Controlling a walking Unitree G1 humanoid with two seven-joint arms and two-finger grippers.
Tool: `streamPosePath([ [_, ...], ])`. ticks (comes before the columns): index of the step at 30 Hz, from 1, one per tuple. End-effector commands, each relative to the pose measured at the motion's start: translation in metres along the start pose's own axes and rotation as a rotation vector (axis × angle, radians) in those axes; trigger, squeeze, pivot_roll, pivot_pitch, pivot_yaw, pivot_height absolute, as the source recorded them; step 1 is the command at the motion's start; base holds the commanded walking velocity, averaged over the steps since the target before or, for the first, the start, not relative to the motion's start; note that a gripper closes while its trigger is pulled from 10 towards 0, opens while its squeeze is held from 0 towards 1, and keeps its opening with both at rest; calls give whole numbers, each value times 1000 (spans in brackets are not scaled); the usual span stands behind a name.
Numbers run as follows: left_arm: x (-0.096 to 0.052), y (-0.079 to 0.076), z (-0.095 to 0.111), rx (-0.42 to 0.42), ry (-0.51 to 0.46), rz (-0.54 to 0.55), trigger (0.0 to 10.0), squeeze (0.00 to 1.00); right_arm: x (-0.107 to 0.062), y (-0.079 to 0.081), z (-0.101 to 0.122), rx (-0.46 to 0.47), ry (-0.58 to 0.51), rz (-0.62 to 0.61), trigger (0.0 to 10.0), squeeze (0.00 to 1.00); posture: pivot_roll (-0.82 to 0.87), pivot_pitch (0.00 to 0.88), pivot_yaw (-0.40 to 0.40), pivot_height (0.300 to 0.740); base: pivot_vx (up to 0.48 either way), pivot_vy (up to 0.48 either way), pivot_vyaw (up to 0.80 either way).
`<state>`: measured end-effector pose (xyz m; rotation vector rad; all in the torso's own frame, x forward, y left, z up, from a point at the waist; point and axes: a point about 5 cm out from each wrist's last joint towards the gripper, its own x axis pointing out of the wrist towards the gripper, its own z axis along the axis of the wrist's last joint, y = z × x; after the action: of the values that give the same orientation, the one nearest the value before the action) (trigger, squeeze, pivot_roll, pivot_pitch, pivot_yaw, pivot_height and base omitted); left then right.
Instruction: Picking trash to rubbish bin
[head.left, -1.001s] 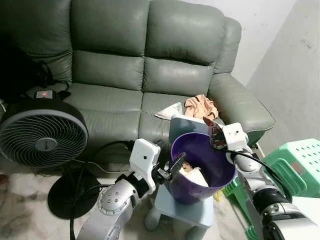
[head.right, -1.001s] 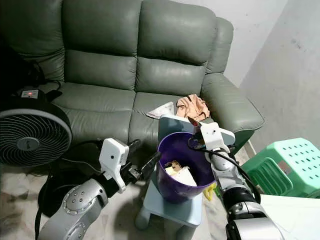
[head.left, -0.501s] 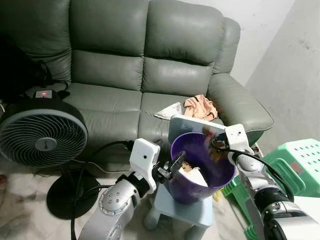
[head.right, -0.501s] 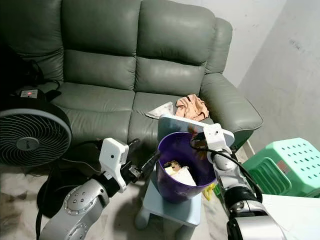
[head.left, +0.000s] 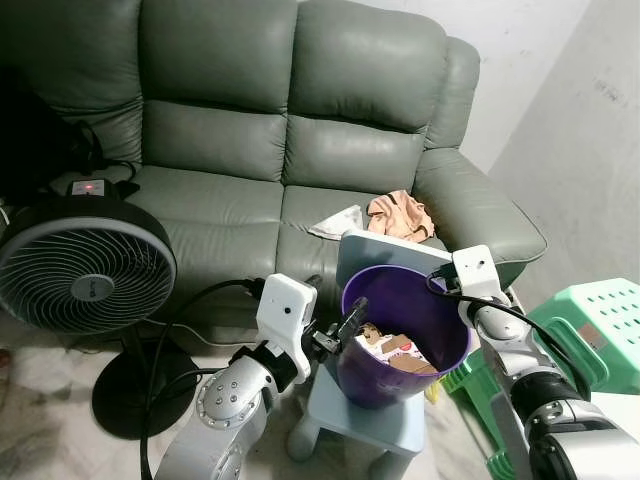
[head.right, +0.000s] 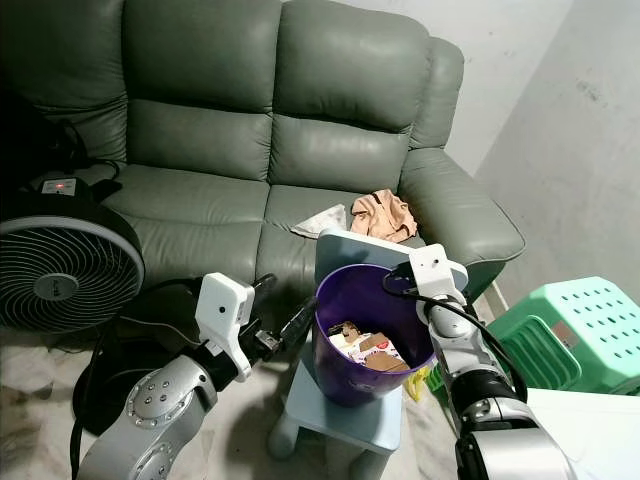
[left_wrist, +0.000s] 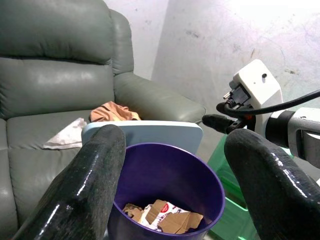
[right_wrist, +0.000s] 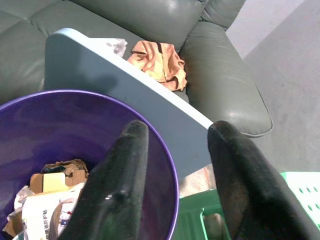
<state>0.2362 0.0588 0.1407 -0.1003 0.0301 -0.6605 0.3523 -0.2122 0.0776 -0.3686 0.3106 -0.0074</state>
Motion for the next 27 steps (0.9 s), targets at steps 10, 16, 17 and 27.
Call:
streamPosePath([
  [10, 4, 5, 3, 15, -13, 21, 10000, 0, 1, -7, 6, 33, -38, -16, 10000, 1000, 45, 0, -180, 740, 0, 0, 0],
  [16, 3, 15, 6, -14, -46, 66, 10000, 0, -1, -9, 7, 101, -72, -34, 10000, 1000, 44, 0, -169, 740, 0, 0, 0],
  [17, 3, 17, 7, -13, -49, 74, 10000, 0, -2, -10, 7, 114, -78, -39, 10000, 1000, 44, 0, -168, 740, 0, 0, 0],
  [27, 9, 52, 10, -2, -88, 243, 10000, 0, -10, -23, 9, 186, -185, -121, 10000, 1000, 33, 0, -140, 740, 0, 0, 0],
])
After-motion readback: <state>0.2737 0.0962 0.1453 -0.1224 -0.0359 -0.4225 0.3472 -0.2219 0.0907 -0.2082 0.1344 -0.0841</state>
